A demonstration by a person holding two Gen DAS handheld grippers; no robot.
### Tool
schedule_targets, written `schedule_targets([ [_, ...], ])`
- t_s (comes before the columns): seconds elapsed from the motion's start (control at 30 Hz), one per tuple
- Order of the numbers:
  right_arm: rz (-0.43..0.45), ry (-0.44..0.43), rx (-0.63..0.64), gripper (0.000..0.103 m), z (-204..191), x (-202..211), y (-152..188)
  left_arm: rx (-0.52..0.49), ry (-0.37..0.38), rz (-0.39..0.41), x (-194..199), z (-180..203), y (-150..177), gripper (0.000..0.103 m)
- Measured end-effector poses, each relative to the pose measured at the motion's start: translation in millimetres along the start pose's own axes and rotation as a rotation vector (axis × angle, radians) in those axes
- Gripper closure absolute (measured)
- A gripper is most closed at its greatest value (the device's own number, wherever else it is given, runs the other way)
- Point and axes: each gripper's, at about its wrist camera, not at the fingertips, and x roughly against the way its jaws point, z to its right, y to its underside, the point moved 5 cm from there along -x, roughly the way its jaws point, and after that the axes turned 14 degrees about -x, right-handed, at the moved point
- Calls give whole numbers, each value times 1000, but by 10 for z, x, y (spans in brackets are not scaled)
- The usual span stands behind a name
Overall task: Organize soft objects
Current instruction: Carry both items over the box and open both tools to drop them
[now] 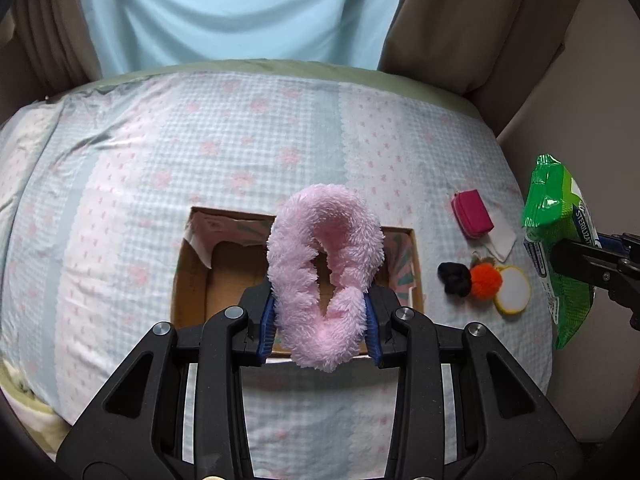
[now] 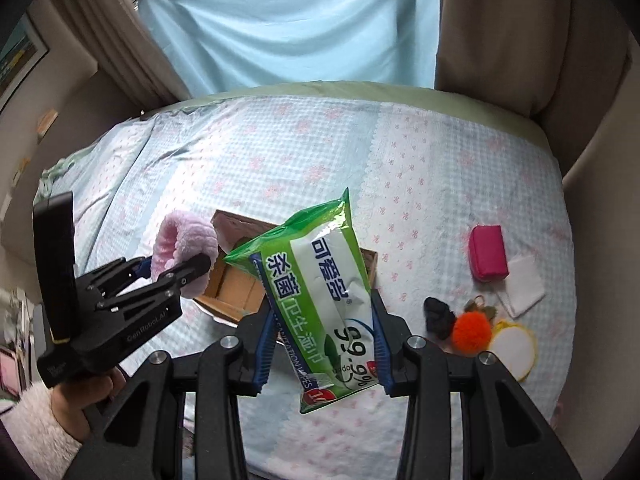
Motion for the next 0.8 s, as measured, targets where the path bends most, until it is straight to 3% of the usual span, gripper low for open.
schedule_targets([
  [0.2,-19,-11,-182,65,-391,-461,-35,-58,16,-55,-263,-510,70,71],
  [0.4,-82,-7,-326,65,-537,-1025,-13,-97,14,-143,-664,-858,142,71],
  [0.63,-205,15,-443,65,-419,-1690,135,-144,39,-256,-1188,-898,341,71],
  [0.8,-268,42,-518,65,-246,-2050,164,-171,112,-335,-1510,-780,469,71],
])
